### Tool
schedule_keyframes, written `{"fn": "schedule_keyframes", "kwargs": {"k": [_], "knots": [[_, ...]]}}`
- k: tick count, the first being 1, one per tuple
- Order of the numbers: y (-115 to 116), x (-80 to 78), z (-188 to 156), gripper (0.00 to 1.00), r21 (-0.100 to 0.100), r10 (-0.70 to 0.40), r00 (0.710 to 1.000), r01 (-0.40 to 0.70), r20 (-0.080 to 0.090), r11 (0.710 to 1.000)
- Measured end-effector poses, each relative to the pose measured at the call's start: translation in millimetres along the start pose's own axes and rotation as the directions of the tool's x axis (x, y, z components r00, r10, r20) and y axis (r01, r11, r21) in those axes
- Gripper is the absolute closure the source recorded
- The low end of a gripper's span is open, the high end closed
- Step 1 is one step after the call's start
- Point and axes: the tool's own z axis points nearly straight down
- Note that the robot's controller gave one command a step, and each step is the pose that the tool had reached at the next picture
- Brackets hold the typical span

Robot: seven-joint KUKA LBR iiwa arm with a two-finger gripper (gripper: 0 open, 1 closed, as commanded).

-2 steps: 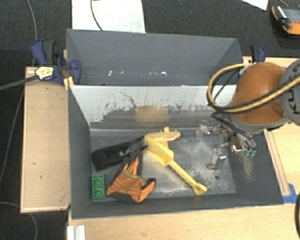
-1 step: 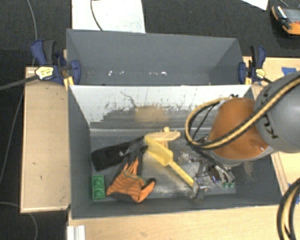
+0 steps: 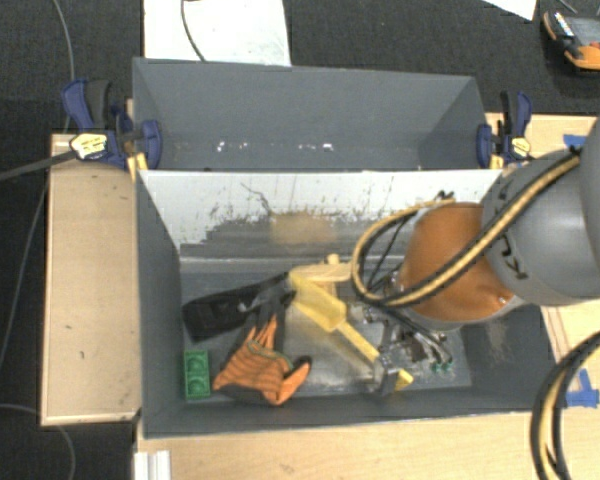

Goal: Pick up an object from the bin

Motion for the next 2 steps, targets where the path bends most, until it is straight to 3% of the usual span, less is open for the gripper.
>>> {"fn": "schedule_keyframes", "kwargs": {"k": [1, 2], "knots": [[-1.7, -12.7, 0.1, 1.0, -0.004, 0.321, 0.947, -0.321, -0.017, 0.947], [-1.7, -12.7, -0.1, 1.0, -0.004, 0.32, 0.947, -0.32, -0.017, 0.947]]}}
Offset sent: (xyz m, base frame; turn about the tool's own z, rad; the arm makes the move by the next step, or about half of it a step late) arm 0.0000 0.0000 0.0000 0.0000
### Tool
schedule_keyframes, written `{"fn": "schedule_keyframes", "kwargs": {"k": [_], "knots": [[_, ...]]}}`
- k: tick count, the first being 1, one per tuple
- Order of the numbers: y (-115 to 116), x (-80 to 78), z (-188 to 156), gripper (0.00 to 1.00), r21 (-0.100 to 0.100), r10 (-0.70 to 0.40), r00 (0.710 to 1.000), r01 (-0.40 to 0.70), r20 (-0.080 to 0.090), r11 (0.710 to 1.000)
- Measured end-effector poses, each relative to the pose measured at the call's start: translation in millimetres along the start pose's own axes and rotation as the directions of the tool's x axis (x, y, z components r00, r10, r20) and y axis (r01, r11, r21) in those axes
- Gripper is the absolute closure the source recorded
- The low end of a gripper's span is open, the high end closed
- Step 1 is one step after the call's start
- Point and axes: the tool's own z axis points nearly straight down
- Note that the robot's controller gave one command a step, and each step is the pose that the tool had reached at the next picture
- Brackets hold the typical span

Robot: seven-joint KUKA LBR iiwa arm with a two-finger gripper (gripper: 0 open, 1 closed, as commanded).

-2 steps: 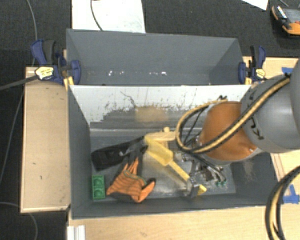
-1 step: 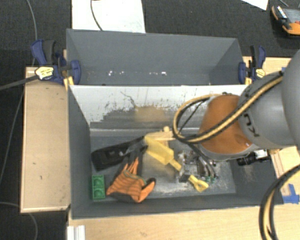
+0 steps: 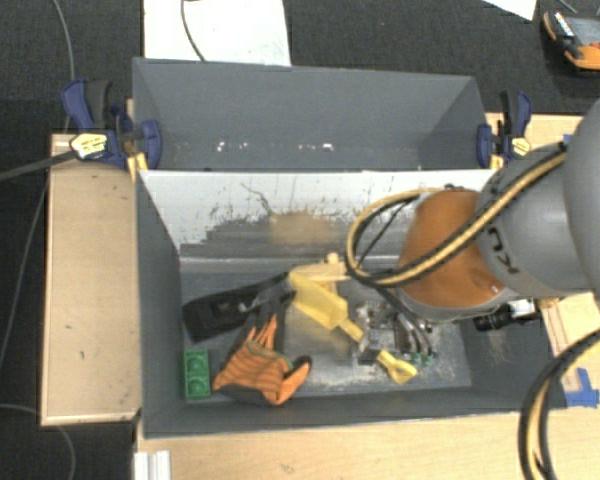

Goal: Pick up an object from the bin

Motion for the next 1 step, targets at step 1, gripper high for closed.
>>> {"fn": "schedule_keyframes", "kwargs": {"k": [1], "knots": [[-0.4, 0.5, -27.5, 1.0, 0.0, -0.002, 1.0, 0.002, -0.003, 1.0]]}}
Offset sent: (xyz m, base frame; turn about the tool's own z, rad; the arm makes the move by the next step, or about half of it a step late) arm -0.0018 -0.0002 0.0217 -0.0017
